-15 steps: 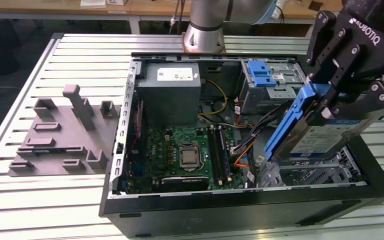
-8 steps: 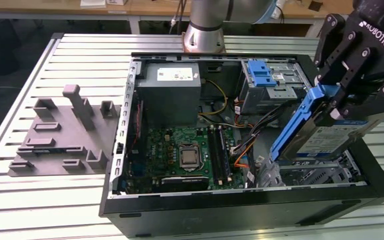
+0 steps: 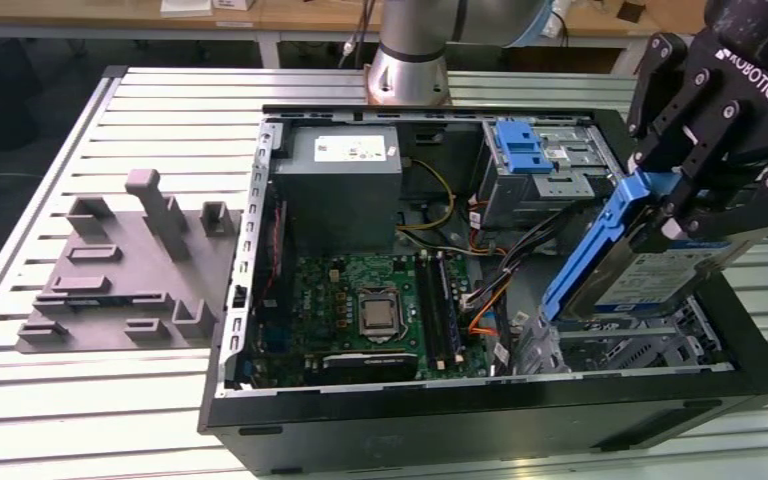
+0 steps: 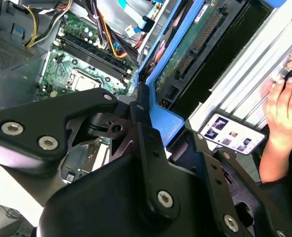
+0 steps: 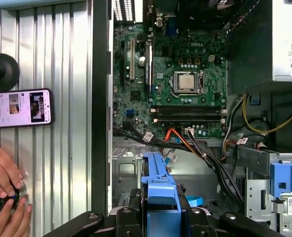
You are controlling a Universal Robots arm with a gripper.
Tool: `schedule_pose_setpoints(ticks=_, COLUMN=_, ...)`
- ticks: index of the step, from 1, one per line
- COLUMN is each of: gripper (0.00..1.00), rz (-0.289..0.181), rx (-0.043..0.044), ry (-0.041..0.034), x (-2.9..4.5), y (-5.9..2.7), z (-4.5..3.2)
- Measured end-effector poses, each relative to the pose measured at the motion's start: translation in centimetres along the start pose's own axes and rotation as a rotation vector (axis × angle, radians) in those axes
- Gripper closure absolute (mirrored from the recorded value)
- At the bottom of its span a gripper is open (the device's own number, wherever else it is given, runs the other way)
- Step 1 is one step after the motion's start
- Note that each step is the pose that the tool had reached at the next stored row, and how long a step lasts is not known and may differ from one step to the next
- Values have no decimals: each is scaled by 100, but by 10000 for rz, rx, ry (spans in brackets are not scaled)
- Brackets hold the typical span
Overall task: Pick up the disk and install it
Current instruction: 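Insert the disk into the insertion slot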
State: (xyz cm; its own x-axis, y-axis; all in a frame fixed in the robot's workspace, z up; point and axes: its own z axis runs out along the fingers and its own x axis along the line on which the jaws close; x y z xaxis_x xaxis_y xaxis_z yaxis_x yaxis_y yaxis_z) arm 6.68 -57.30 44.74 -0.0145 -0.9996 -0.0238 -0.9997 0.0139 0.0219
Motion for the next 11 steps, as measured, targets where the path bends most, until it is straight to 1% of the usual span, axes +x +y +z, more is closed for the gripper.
schedule_pose_setpoints(ticks=5, gripper=64, rz=-44, rx=-2, ry=1, x=0, y=-52, z=19)
schedule_pose_setpoints(ticks=11, gripper=64, rz=-44, rx=-1, ry=1, x=-3, y=-82, z=51)
